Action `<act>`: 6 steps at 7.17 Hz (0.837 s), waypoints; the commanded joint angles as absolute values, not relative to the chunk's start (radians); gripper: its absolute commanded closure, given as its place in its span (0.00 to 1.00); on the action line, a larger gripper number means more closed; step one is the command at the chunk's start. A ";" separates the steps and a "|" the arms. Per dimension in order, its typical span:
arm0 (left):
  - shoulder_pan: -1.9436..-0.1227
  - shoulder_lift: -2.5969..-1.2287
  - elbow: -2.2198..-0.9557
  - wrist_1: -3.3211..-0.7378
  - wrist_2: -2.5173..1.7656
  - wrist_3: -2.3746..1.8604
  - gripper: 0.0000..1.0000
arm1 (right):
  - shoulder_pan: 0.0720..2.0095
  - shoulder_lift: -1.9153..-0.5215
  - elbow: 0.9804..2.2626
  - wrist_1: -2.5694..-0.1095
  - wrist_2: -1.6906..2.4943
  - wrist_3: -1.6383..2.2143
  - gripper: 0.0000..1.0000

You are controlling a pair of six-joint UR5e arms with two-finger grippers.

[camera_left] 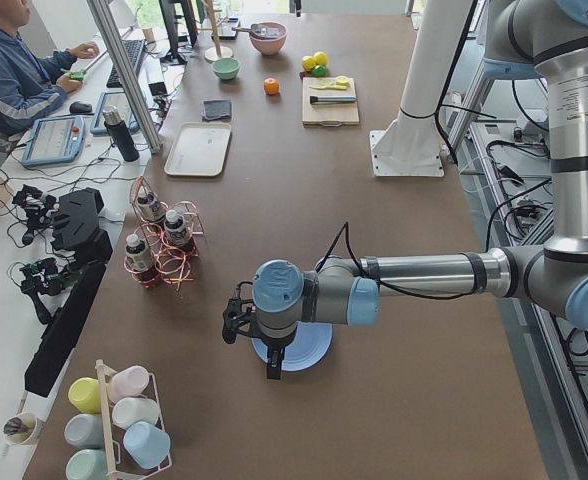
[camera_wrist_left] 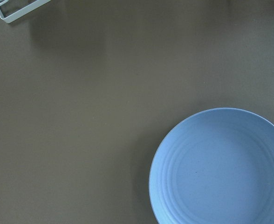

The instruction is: Pick orange to plate

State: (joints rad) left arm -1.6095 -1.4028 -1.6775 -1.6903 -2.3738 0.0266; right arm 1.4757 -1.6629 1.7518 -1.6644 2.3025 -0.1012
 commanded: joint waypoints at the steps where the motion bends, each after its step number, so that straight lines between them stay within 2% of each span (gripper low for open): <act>1: -1.611 -1.394 -1.693 -1.690 -2.369 0.028 0.02 | 1.476 -1.663 1.753 -1.664 2.304 -0.101 0.00; 6: -1.609 -1.403 -1.727 -1.701 -2.365 0.026 0.02 | 1.476 -1.660 1.753 -1.664 2.304 -0.101 0.00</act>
State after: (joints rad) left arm -1.6106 -1.3952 -1.7159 -1.6969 -2.3707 0.0272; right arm 1.4764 -1.6610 1.7533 -1.6644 2.3040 -0.1023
